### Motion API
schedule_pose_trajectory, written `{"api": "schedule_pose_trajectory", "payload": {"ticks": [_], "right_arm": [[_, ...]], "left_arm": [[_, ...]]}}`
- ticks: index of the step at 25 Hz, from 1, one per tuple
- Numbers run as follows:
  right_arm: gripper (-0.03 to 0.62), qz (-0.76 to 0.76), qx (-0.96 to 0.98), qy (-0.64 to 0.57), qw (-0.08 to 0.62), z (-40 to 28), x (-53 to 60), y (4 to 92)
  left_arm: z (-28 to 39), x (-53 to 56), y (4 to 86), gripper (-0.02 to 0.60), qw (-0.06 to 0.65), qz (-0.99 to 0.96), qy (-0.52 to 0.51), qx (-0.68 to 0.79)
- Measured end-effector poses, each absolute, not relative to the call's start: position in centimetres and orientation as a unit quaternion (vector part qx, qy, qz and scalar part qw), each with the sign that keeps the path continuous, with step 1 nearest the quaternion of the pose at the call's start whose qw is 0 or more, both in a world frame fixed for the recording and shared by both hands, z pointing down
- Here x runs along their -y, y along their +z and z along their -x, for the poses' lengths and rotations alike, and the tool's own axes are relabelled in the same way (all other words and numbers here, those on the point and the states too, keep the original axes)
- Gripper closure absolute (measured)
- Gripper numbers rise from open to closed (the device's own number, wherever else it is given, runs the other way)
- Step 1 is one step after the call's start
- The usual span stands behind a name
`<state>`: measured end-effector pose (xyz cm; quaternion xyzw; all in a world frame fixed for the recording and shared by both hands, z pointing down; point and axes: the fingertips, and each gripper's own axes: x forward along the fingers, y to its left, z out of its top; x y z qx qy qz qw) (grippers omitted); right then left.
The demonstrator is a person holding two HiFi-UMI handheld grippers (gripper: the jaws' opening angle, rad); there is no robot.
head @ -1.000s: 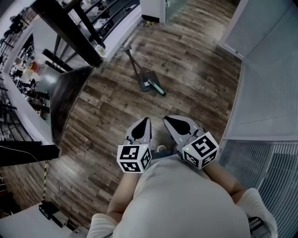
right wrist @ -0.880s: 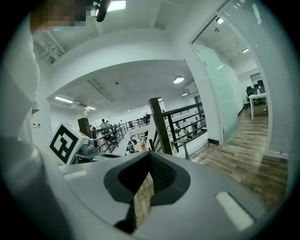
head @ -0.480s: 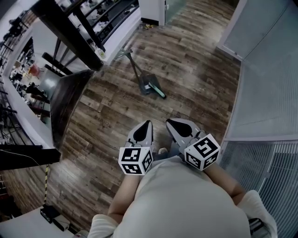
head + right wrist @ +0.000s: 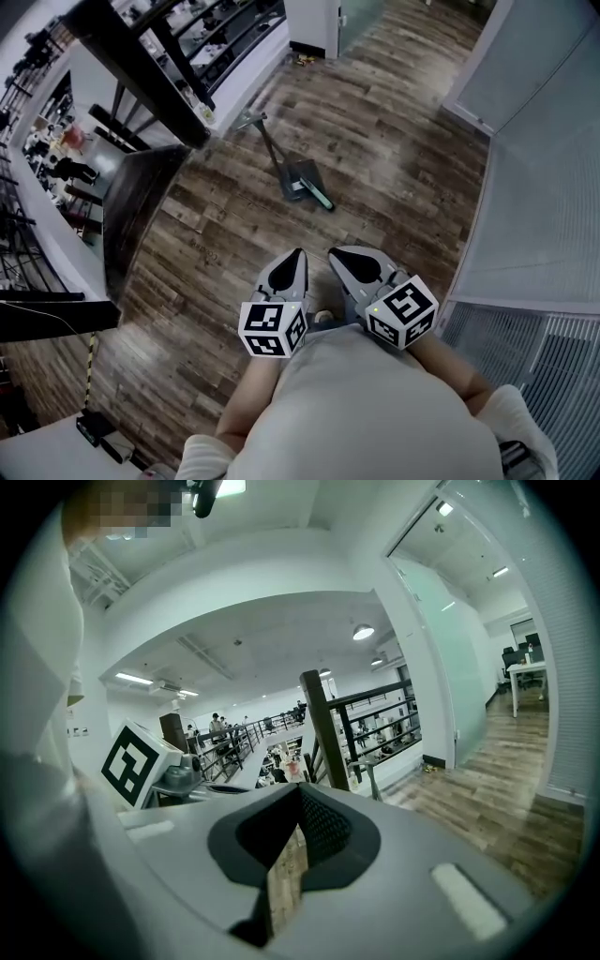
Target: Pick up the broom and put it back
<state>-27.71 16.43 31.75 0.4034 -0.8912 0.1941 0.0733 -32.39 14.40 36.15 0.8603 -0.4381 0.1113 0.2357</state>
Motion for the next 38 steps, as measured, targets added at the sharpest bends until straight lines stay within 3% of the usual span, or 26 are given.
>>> {"api": "schedule_pose_trajectory", "payload": {"ticks": [38], "right_arm": [[0.588, -0.315, 0.926, 0.196, 0.07, 16.9, 5.0, 30.2]], "left_arm": [[22.6, 5.3, 34.2, 0.574, 0.239, -0.81, 0.078, 0.53]]}}
